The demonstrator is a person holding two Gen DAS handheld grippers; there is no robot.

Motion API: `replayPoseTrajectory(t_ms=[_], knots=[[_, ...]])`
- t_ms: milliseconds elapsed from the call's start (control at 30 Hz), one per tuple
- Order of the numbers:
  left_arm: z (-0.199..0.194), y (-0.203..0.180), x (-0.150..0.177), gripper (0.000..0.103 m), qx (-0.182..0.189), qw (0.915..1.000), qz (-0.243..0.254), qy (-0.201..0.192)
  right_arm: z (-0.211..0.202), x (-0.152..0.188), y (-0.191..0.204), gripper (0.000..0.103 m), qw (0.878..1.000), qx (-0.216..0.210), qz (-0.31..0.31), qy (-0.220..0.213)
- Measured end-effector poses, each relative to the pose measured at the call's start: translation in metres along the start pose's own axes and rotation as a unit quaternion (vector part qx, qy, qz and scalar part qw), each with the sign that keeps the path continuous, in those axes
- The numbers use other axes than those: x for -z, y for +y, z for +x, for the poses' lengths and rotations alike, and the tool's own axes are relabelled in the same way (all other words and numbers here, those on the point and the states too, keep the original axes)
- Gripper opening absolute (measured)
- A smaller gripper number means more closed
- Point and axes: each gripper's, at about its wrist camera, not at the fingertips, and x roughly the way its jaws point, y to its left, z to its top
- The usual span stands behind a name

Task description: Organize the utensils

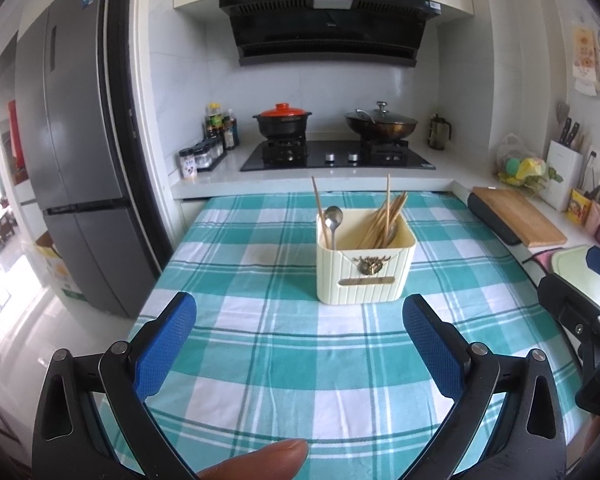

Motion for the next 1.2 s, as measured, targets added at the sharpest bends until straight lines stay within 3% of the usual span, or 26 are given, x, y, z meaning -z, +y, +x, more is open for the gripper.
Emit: replayPoseTrajectory(t_ms=[1200], knots=[[-0.0006,0.001,0.001,0.103,0.009,0.9999,-0.002,0.005,0.0036,0.0024,0.0054,0.098,1.0,-0.003,-0.001,0.009]])
